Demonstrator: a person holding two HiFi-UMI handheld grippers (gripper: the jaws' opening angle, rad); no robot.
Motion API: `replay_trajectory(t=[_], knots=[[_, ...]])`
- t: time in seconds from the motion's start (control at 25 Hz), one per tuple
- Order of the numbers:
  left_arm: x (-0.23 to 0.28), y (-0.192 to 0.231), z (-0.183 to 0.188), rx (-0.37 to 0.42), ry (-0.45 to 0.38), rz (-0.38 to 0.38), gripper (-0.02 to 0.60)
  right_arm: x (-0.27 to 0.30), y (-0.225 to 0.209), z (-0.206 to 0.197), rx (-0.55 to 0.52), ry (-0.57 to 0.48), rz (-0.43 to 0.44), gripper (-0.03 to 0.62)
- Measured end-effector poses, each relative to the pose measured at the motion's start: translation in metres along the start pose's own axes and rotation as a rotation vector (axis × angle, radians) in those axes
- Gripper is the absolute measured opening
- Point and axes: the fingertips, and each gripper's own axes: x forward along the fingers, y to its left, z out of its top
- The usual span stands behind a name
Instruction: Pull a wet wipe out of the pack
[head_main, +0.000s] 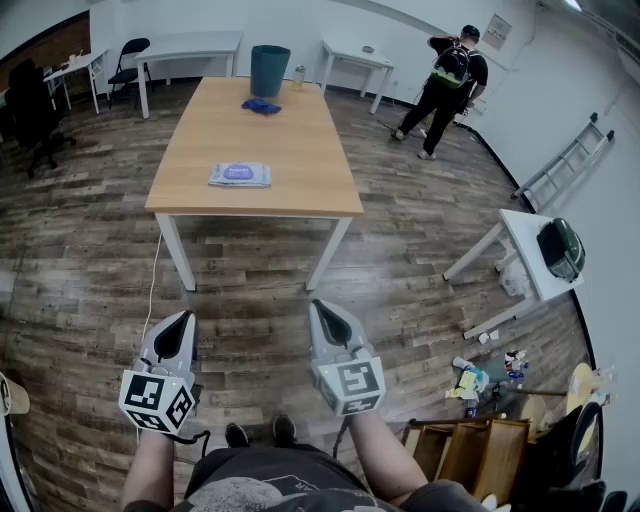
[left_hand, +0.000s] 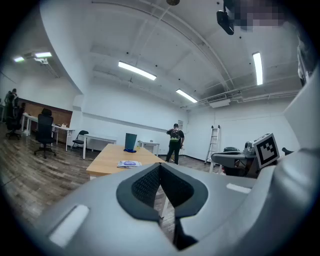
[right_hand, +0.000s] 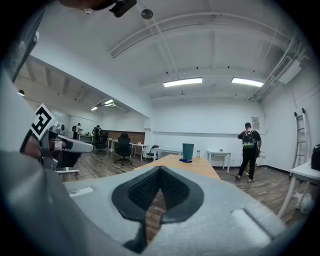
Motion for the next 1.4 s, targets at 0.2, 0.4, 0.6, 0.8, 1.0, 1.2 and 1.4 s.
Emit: replay_trajectory(t=[0.2, 0.4, 0.6, 0.8, 1.0, 1.2, 1.4], knots=[[-0.003, 0.005, 0.000, 0.007, -0.002, 0.002, 0.018, -0.001, 0.002, -0.005, 0.022, -0.001, -0.018, -0.011], [-0.005, 0.009, 0.000, 0.011, -0.002, 0.003, 0.018, 0.000, 0.005, -0.012, 0.043, 0.010, -0.034, -0.011], [-0.008, 0.012, -0.003, 0.014, 0.009, -0.003, 0.018, -0.003, -0.001, -0.016, 0.087, -0.007, -0.115, -0.009], [-0.018, 0.026, -0.006, 0.015, 0.012, 0.003, 0.018, 0.001, 0.006, -0.021, 0.116, -0.021, -0.135, -0.009], [-0.025, 0.040, -0.009, 0.010, 0.016, 0.002, 0.018, 0.010, 0.026, -0.019, 0.098, -0.031, -0.097, -0.009], [-0.030, 0.056, -0.009, 0.003, 0.003, 0.000, 0.018, 0.019, 0.049, -0.021, 0.100, -0.030, -0.071, -0.009], [-0.031, 0.068, -0.013, -0.005, 0.010, 0.001, 0.018, 0.024, 0.058, -0.026, 0.095, -0.002, -0.069, -0.009]])
